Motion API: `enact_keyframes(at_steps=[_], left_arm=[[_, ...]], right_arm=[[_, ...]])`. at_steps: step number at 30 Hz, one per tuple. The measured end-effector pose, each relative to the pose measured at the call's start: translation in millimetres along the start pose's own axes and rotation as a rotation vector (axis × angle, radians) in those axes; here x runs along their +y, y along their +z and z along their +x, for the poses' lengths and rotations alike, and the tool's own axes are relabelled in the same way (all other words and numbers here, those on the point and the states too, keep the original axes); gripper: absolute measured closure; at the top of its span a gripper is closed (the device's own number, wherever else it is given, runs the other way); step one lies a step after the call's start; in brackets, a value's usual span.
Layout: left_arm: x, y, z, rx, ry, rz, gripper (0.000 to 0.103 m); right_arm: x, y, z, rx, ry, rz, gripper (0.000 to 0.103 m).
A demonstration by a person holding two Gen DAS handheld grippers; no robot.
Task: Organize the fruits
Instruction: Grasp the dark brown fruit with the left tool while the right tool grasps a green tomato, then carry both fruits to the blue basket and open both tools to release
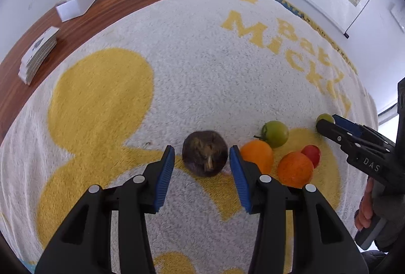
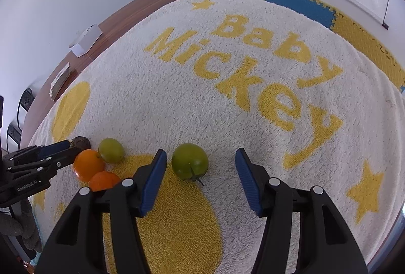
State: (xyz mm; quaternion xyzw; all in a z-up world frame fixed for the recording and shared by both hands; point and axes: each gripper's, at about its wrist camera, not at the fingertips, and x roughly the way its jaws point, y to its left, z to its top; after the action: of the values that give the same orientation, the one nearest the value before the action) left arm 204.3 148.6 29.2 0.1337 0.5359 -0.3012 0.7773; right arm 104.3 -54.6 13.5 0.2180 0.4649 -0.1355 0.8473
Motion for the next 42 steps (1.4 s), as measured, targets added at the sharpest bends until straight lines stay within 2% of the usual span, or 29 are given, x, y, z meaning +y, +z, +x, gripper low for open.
enact_keyframes(at_steps=[6, 8, 14, 17, 27, 32, 42], left_arm=[[-4, 3, 12, 0.015, -0.001, -0.002, 0.059], [1, 2, 11, 0.014, -0.004, -0.025, 0.063], [-3, -8, 4, -0.007, -0.017, -0.031, 0.063], [-3, -12, -1, -0.018, -0.015, -0.044, 0.063], [1, -21, -27, -0.070, 0.001, -0.077, 0.063], [-2, -32, -36, -0.073, -0.003, -0.052, 0.063], [12, -71, -73, -0.128, 0.019, -0.087, 0.063]], right_arm=[[7, -1, 2, -0.010, -0.028, -0.054, 0.047], [11, -1, 3, -0.015, -0.055, -0.075, 0.054], [13, 0, 4, -0.014, -0.087, -0.081, 0.071], [11, 1, 2, -0.009, -0.076, -0.066, 0.074], [3, -18, -24, 0.007, -0.009, 0.001, 0.074], [2, -39, -35, 0.044, 0.035, 0.053, 0.074], [35, -74, -63, 0.034, 0.092, 0.034, 0.074]])
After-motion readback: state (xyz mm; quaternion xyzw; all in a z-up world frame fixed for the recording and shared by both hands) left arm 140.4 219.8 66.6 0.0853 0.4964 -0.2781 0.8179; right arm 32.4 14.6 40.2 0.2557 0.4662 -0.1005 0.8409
